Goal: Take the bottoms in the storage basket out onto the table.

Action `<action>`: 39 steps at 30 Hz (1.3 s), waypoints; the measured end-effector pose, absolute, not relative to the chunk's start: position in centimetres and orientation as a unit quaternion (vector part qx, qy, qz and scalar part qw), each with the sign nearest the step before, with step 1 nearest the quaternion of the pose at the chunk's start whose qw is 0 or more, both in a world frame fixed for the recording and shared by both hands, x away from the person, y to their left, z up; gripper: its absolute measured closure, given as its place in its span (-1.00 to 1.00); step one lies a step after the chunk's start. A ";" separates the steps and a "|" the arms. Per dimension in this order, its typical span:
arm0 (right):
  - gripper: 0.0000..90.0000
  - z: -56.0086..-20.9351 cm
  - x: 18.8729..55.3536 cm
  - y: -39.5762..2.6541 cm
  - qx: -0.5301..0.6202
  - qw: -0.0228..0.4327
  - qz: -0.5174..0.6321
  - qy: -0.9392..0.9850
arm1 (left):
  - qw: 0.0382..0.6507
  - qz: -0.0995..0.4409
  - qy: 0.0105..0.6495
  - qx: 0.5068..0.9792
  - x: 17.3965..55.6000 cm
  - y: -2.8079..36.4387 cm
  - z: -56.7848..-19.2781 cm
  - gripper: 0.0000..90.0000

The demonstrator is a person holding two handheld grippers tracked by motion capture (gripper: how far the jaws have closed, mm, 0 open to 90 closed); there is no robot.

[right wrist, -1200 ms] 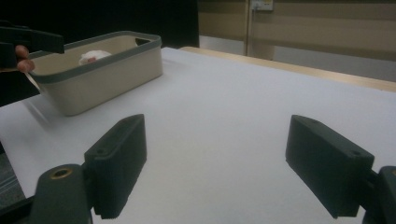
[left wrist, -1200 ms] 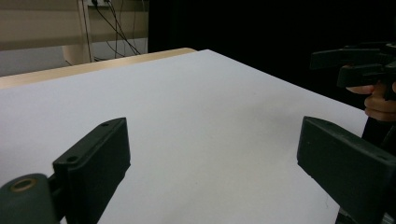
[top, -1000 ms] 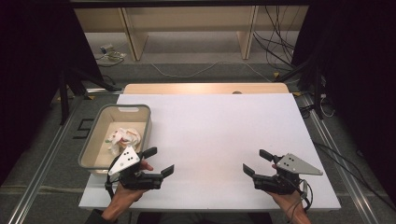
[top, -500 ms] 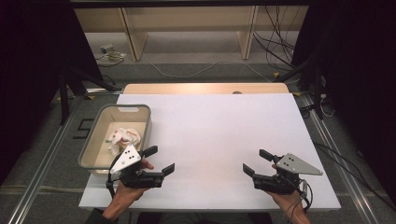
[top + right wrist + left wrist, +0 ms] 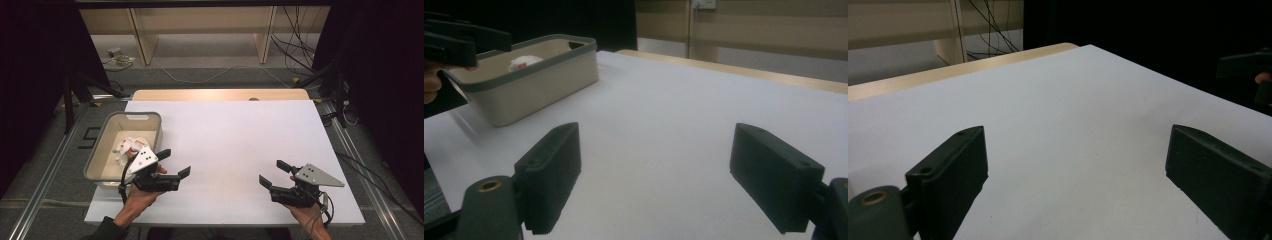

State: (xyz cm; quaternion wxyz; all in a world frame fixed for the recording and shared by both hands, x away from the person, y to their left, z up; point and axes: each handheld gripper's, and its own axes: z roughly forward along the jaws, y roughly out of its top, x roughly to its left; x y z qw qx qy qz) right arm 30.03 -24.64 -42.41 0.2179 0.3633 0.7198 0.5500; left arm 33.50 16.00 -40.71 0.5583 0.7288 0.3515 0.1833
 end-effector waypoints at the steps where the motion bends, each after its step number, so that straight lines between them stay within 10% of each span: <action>1: -0.53 -42.4 30.0 -24.6 0.362 0.218 0.550 0.720 | 0.559 0.185 0.353 0.727 33.7 15.9 -40.6 -0.79; 39: -0.53 -42.4 30.0 -24.7 0.368 0.210 0.554 0.717 | 0.523 0.168 0.392 0.738 40.9 15.4 -38.3 -0.77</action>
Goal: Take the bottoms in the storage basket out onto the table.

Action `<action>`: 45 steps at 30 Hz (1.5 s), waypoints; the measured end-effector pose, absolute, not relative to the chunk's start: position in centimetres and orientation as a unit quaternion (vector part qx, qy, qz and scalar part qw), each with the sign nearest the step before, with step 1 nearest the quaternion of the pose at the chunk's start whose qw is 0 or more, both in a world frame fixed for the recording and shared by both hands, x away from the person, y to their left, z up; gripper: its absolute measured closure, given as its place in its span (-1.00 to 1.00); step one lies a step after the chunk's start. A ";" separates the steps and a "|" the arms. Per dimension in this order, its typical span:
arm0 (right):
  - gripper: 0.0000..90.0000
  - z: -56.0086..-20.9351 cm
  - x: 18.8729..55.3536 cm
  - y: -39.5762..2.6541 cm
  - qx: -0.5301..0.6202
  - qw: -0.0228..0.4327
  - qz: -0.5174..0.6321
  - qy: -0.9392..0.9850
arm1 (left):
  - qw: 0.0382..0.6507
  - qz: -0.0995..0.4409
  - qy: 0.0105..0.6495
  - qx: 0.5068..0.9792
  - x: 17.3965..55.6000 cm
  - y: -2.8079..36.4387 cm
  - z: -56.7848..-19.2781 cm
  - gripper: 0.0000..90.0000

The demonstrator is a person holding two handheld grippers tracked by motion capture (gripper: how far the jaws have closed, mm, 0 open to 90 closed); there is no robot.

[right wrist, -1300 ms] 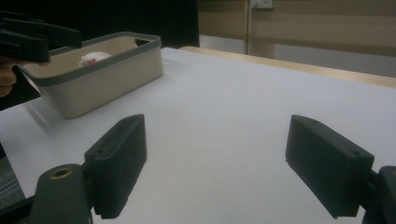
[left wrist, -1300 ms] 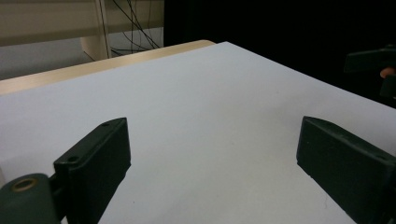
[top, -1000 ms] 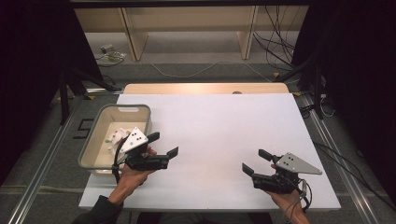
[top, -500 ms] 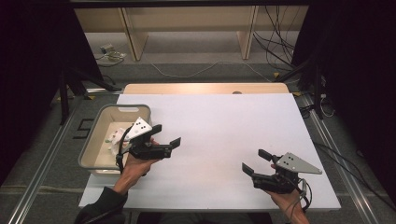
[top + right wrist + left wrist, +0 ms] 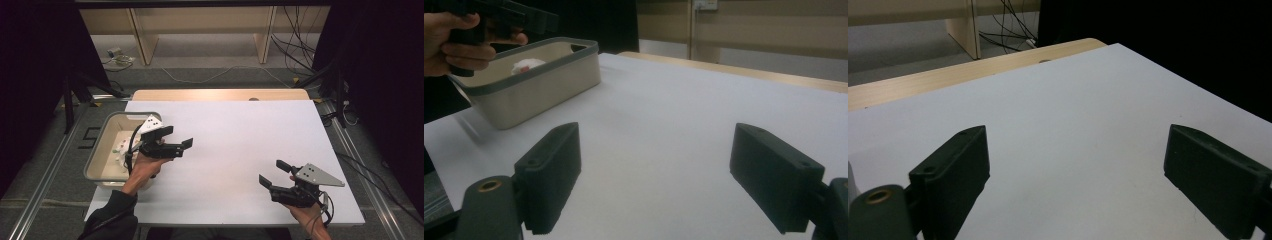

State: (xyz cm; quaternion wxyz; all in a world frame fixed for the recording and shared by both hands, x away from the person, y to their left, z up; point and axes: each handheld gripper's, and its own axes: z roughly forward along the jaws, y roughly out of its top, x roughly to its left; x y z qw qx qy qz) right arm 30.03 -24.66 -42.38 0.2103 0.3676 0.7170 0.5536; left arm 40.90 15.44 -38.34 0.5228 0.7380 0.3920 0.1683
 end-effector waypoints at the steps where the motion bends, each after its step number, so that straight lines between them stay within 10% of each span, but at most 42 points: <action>1: -0.53 -42.4 30.0 -24.7 0.366 0.212 0.554 0.717 | 0.520 0.171 0.394 0.738 41.2 15.4 -38.2 -0.77; 45: -0.53 -42.4 30.0 -24.4 0.358 0.209 0.551 0.724 | 0.457 0.199 0.457 0.736 43.4 21.4 -38.0 -0.76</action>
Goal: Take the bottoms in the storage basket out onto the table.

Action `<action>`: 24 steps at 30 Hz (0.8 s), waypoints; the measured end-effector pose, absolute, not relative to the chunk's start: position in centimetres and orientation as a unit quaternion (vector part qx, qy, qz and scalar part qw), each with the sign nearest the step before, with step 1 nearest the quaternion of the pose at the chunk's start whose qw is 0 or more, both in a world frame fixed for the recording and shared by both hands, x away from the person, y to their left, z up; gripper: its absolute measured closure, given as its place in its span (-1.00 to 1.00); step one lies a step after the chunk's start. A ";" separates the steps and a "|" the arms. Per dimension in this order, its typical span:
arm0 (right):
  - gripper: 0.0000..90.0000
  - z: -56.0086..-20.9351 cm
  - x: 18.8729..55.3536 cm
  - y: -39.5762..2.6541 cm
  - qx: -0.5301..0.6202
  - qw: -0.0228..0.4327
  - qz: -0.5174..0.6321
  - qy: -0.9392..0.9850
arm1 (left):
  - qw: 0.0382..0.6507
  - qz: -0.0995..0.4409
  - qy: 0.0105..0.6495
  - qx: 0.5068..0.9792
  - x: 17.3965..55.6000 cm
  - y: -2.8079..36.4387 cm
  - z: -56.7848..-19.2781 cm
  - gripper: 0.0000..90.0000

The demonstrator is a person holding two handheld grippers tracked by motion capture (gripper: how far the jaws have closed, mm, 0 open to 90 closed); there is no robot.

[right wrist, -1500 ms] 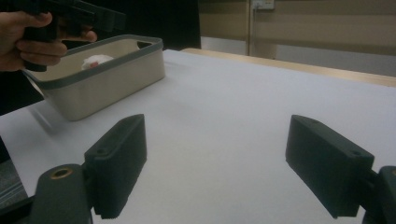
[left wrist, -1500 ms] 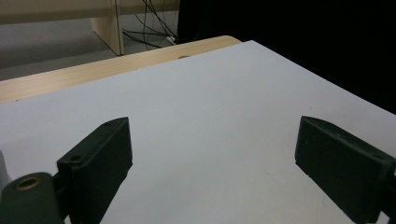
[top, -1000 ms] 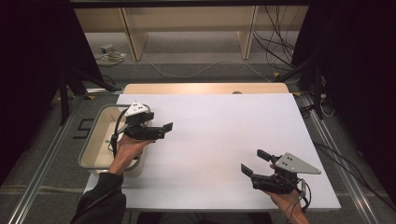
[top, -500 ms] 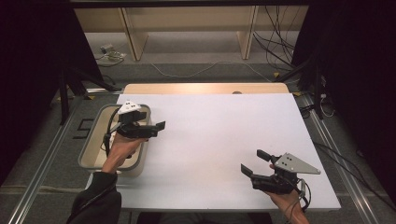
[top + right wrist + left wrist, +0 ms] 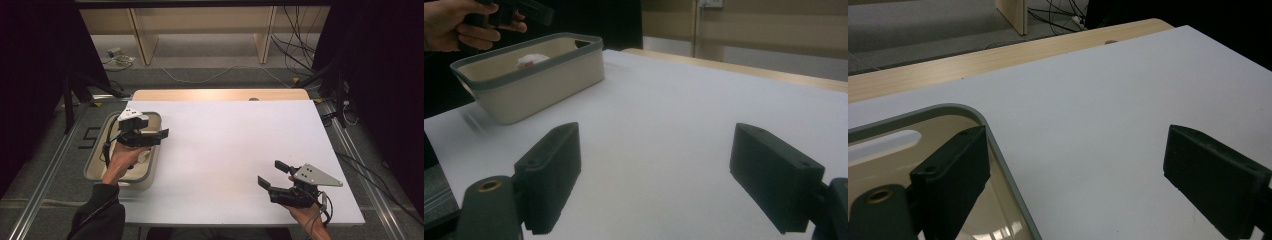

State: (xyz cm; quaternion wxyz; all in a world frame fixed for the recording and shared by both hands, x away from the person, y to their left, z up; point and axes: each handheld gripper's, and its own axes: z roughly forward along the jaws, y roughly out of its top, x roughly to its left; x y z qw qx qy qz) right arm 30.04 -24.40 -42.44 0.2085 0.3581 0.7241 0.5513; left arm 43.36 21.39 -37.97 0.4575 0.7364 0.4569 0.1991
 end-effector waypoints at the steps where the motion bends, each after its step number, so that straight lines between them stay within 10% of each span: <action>1: -0.53 -42.4 30.0 -24.4 0.358 0.209 0.551 0.724 | 0.455 0.200 0.458 0.737 43.4 21.5 -38.0 -0.76; 24: -0.53 -42.5 30.0 -24.4 0.360 0.208 0.549 0.725 | 0.430 0.215 0.504 0.718 43.5 26.3 -37.6 -0.76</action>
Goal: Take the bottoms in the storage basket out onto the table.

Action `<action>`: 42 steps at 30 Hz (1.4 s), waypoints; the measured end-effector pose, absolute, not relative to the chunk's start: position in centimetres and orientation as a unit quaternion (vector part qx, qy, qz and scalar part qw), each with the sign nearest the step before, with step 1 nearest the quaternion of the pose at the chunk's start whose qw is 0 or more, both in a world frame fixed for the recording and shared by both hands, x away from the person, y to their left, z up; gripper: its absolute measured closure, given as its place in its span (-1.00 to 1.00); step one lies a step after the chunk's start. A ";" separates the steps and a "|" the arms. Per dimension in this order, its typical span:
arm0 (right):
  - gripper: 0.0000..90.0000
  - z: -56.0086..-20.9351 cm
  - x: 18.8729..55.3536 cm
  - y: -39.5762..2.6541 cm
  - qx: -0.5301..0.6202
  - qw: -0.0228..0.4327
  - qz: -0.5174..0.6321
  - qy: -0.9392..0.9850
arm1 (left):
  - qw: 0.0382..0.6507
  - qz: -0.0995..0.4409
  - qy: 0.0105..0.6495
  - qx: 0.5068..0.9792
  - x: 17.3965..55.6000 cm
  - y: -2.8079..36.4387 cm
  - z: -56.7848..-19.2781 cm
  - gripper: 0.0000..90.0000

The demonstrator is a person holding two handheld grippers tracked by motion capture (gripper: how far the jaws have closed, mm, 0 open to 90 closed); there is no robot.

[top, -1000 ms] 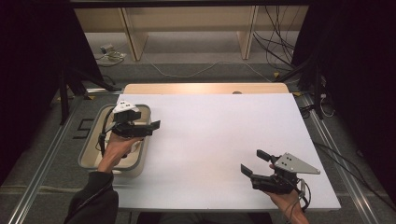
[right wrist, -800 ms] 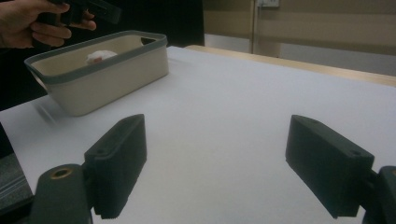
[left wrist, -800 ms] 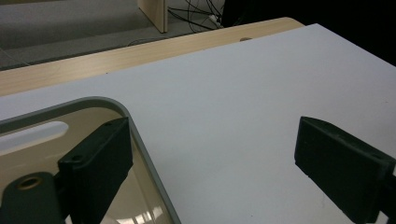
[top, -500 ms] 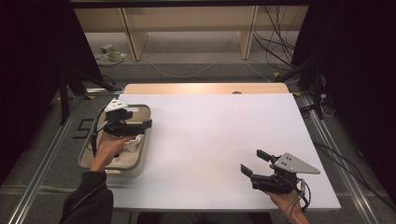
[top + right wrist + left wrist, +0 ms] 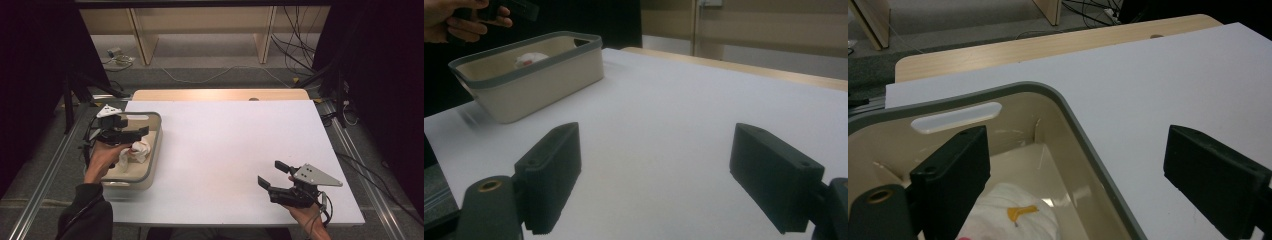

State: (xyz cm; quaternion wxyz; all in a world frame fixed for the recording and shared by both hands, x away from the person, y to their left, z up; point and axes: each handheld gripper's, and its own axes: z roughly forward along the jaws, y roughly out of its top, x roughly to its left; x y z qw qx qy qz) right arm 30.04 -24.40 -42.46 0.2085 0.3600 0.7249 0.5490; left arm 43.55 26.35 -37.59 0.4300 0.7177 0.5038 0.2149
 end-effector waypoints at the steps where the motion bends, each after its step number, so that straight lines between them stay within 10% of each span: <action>1: -0.53 -42.5 30.0 -24.4 0.360 0.208 0.549 0.725 | 0.428 0.215 0.505 0.718 43.6 26.5 -37.6 -0.76; 42: -0.52 -42.6 30.1 -24.2 0.357 0.206 0.545 0.730 | 0.255 0.173 0.586 0.749 46.0 27.4 -41.9 -0.73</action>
